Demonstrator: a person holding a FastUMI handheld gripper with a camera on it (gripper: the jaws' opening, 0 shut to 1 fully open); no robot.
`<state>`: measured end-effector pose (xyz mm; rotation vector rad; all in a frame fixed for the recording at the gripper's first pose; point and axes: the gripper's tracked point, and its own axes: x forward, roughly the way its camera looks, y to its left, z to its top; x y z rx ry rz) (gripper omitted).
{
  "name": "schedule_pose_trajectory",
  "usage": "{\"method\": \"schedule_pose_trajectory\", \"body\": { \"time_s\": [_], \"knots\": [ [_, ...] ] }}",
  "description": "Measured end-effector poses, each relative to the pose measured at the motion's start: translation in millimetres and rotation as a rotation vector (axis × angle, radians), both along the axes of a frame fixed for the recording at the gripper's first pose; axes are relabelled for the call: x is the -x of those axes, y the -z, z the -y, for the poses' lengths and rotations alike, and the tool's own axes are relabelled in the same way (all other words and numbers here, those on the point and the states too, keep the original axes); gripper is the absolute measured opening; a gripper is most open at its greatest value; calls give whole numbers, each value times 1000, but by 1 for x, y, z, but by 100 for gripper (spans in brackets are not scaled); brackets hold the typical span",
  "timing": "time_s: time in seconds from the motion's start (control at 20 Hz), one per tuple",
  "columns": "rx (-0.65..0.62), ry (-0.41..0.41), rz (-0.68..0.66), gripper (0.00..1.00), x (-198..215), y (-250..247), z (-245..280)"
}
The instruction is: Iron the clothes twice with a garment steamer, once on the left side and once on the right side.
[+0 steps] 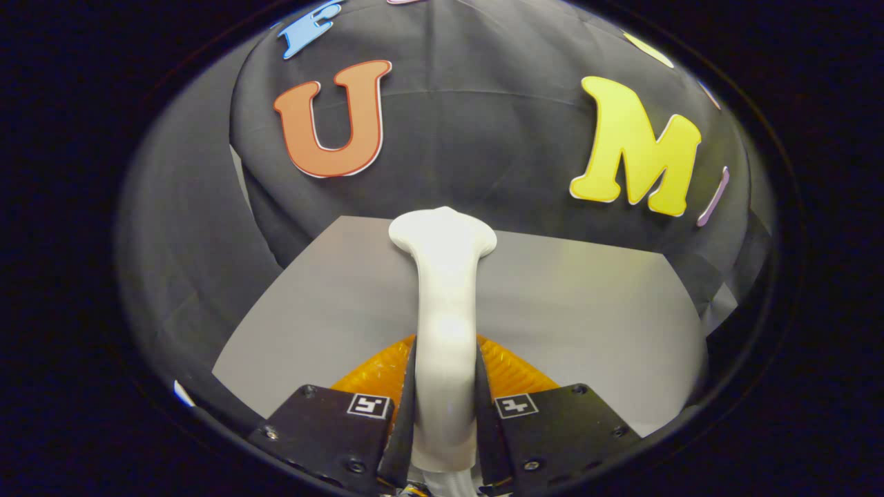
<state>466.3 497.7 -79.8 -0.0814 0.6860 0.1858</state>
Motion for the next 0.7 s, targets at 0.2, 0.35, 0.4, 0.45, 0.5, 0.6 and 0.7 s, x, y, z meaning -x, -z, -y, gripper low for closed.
{"method": "schedule_pose_trajectory", "body": {
  "time_s": [0.2,0.35,0.4,0.45,0.5,0.6,0.7],
  "knots": [
    [-25,13,-29,38,2,-1,2],
    [-28,13,-53,36,10,-3,7],
    [-40,3,-53,36,14,-3,8],
    [-43,-2,-46,36,18,-6,12],
    [-43,-2,-46,35,25,-8,18],
    [-72,-7,-48,36,37,-14,23],
    [-91,-22,-12,36,46,-31,31]
  ]
}}
